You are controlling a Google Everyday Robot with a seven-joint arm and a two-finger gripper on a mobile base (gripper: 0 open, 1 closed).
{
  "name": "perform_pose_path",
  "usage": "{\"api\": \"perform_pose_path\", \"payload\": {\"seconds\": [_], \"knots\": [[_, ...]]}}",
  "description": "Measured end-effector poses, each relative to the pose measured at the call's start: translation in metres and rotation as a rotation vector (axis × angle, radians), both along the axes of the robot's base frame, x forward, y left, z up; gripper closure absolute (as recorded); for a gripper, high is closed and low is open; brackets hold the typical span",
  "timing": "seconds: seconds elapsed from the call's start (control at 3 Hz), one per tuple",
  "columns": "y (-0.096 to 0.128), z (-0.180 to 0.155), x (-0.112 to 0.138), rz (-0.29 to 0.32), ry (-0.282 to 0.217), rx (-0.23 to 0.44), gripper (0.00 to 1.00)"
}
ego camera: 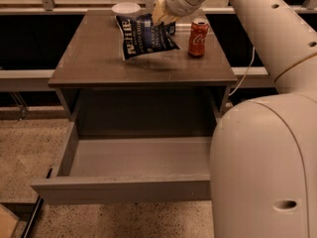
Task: Pick blue chip bag from top drawer and place on counter
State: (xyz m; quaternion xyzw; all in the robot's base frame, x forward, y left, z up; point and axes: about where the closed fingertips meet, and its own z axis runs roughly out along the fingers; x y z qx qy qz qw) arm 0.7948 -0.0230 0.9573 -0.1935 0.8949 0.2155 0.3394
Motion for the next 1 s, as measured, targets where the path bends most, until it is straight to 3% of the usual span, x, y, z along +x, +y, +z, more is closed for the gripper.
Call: {"api": "perform_pose_path", "payload": {"seconds": [0.33,0.67,1.0], "knots": [[0.0027,-0.0033,0.0006,0.004,0.005,0.0,0.11],[0.0049,-0.0058,0.001,0.007,0.008,-0.001,0.0],[0.0049,-0.0058,0.001,0.007,0.008,-0.001,0.0]]}}
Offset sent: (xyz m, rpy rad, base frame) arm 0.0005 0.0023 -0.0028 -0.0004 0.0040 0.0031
